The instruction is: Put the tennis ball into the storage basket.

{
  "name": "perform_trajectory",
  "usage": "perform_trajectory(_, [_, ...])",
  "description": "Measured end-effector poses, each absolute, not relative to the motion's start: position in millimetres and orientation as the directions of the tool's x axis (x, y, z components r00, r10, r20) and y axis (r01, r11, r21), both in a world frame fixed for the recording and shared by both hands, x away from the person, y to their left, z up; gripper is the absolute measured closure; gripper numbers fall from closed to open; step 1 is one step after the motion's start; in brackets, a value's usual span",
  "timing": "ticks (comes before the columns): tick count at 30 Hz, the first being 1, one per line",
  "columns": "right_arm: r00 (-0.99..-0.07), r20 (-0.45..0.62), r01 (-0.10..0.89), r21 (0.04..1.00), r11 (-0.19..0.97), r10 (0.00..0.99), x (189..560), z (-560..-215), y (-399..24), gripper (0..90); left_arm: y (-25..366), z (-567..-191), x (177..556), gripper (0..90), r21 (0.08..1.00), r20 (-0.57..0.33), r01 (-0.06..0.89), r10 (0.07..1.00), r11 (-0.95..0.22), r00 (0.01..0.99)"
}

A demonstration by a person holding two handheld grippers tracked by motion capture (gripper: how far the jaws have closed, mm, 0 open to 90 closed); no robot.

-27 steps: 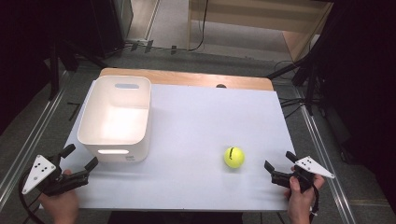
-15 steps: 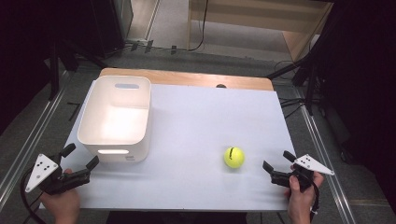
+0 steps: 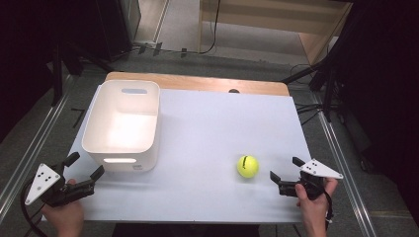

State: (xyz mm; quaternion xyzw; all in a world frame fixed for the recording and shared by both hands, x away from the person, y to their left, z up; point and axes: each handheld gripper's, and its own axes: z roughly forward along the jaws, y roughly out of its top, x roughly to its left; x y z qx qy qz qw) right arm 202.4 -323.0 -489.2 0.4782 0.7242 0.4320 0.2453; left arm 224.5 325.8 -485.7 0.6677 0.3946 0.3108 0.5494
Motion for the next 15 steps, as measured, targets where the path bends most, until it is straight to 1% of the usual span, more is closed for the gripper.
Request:
perform_trajectory(3, [-0.444,0.048,0.484,0.853,0.194,0.895,203,-487,-320,0.0,326,-486,225,7.9,0.979,-0.019,0.186,0.868,-0.085,0.496])
perform_trajectory(4, [-0.465,0.044,0.485,0.848,0.213,0.884,202,-484,-316,0.0,326,-486,224,7.9,0.979,-0.013,0.183,0.867,-0.091,0.499])
perform_trajectory(10, [-0.507,0.052,0.500,0.831,0.245,0.860,205,-478,-308,0.0,324,-486,224,7.9,0.978,0.009,0.176,0.863,-0.113,0.505])
perform_trajectory(15, [-0.535,0.058,0.513,0.815,0.269,0.843,208,-472,-299,0.0,324,-486,225,7.9,0.977,0.000,0.187,0.869,-0.106,0.495])
